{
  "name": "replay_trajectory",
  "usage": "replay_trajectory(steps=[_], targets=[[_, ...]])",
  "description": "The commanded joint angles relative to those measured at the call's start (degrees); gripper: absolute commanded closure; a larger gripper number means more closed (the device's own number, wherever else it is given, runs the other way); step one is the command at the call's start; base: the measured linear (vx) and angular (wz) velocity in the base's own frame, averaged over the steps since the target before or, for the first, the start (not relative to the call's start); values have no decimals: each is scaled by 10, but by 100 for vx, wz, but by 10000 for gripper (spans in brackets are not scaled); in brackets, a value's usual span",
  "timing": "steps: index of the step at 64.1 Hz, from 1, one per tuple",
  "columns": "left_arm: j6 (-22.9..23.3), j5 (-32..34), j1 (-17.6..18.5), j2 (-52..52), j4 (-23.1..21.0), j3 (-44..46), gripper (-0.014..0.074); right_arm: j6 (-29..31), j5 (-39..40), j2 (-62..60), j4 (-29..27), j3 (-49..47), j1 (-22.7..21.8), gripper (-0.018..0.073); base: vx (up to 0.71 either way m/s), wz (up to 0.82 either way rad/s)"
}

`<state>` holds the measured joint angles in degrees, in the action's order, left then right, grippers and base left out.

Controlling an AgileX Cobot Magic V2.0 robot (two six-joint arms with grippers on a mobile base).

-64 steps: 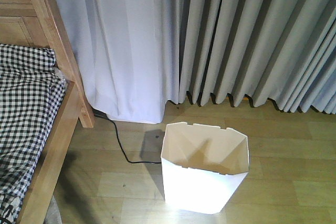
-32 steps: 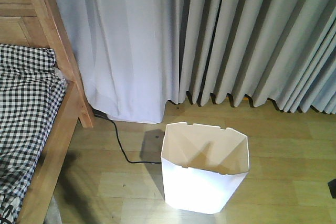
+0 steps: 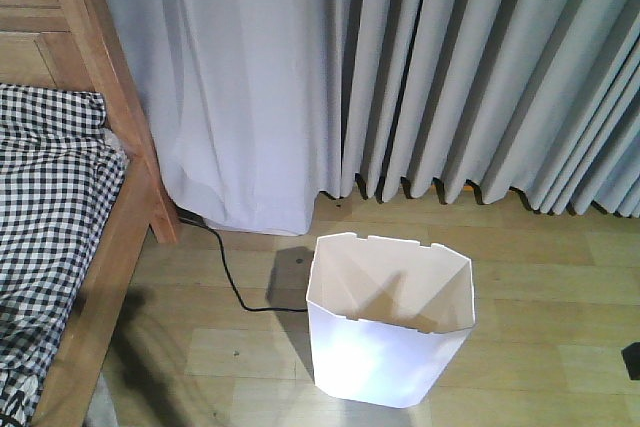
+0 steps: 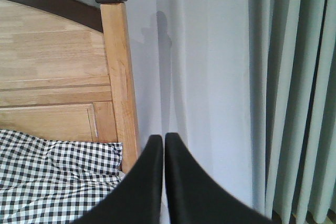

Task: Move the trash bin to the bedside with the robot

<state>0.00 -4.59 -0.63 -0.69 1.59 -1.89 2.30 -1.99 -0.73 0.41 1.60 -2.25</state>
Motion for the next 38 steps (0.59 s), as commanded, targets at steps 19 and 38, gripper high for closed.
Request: replay_trajectory(steps=[19, 38], targets=[[8, 43, 4, -9, -5, -7, 603, 3, 38, -4, 7, 1, 0, 567, 0, 0], [8, 43, 4, -9, -5, -7, 603, 3, 38, -4, 7, 1, 0, 567, 0, 0]])
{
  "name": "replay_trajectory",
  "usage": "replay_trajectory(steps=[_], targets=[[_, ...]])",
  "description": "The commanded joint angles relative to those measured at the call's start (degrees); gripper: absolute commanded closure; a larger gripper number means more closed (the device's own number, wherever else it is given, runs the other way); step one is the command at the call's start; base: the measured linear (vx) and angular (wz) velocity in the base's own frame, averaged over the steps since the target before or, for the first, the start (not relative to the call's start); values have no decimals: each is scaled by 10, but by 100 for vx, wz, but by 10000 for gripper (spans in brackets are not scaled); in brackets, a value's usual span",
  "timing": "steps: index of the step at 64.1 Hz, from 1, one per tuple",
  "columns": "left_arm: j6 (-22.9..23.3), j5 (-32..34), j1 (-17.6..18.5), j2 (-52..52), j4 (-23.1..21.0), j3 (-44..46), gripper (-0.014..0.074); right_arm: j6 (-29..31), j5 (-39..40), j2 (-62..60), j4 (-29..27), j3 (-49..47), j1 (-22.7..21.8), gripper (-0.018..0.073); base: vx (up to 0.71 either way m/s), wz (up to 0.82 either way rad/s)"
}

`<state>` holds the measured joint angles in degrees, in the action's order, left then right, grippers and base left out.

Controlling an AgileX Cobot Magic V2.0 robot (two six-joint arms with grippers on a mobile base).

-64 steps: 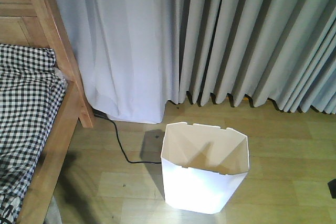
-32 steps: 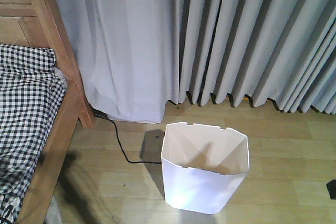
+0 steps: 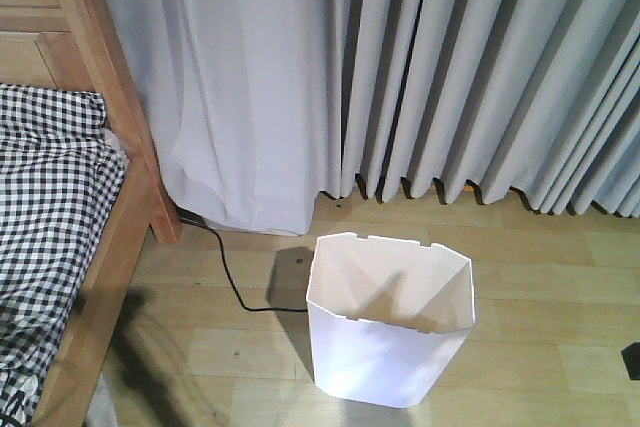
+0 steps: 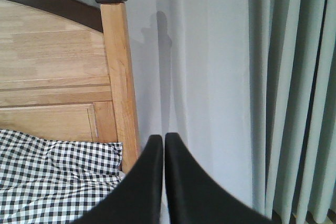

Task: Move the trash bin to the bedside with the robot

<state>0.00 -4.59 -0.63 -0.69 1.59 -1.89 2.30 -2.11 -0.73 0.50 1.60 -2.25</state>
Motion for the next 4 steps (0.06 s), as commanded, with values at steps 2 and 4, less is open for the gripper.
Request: replay_trajectory(steps=[2, 4], targets=[[8, 43, 4, -9, -5, -7, 603, 3, 39, -4, 6, 1, 0, 567, 0, 0], [8, 43, 4, -9, -5, -7, 603, 3, 39, -4, 6, 1, 0, 567, 0, 0]])
